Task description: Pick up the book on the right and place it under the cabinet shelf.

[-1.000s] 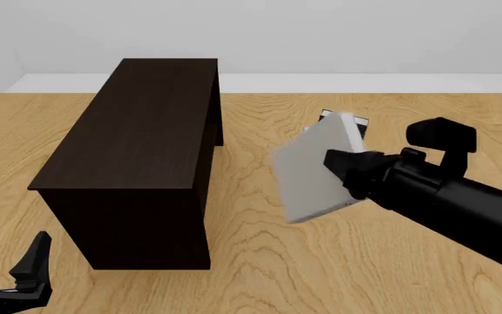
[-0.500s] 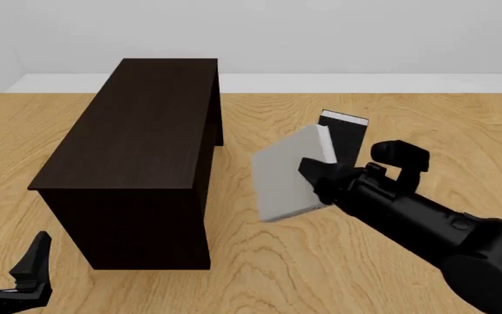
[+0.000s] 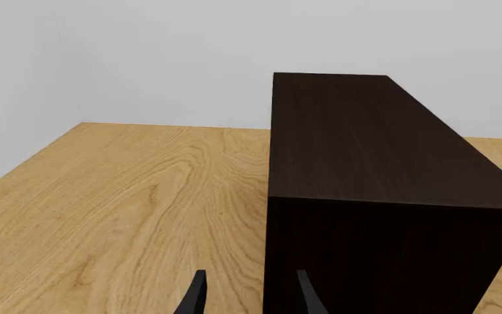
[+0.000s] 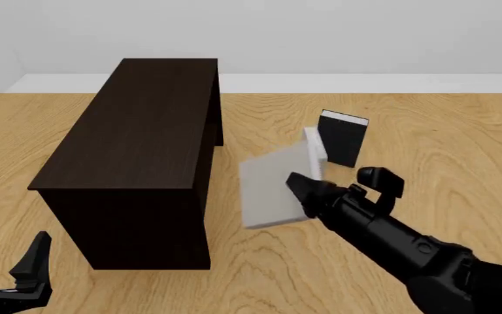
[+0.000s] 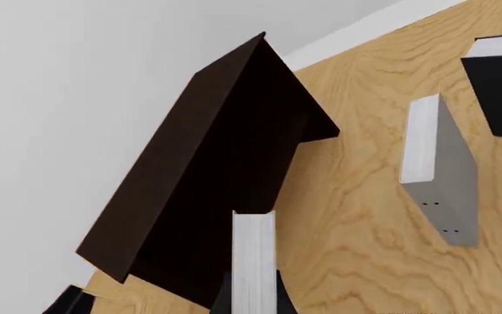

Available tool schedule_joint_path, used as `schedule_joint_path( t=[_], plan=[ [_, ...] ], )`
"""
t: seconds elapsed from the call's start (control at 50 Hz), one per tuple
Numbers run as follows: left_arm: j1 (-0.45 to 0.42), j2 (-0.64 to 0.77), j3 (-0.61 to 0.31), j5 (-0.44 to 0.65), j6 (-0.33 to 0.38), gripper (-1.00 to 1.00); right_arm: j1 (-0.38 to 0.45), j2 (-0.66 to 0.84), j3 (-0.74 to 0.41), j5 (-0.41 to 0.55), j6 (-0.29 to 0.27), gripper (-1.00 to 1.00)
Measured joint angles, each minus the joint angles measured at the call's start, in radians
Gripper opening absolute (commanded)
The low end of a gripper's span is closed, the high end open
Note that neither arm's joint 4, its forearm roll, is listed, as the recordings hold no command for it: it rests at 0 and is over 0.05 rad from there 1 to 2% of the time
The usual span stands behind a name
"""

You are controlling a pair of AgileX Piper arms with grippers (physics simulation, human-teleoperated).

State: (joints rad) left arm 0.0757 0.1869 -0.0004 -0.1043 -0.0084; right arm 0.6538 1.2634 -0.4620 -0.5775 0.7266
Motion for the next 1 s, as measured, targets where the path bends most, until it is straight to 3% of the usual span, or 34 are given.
schedule_joint_path(
  t=[0.54,1.0],
  plan=[
    [0.0,0.0,0.0,0.0,0.0,1.0,0.031,0.195,0.031,-0.246,0.081,-1.0],
    [0.0,0.0,0.0,0.0,0.0,1.0,0.027,0.399,-0.02,-0.393,0.127,-1.0]
  ],
)
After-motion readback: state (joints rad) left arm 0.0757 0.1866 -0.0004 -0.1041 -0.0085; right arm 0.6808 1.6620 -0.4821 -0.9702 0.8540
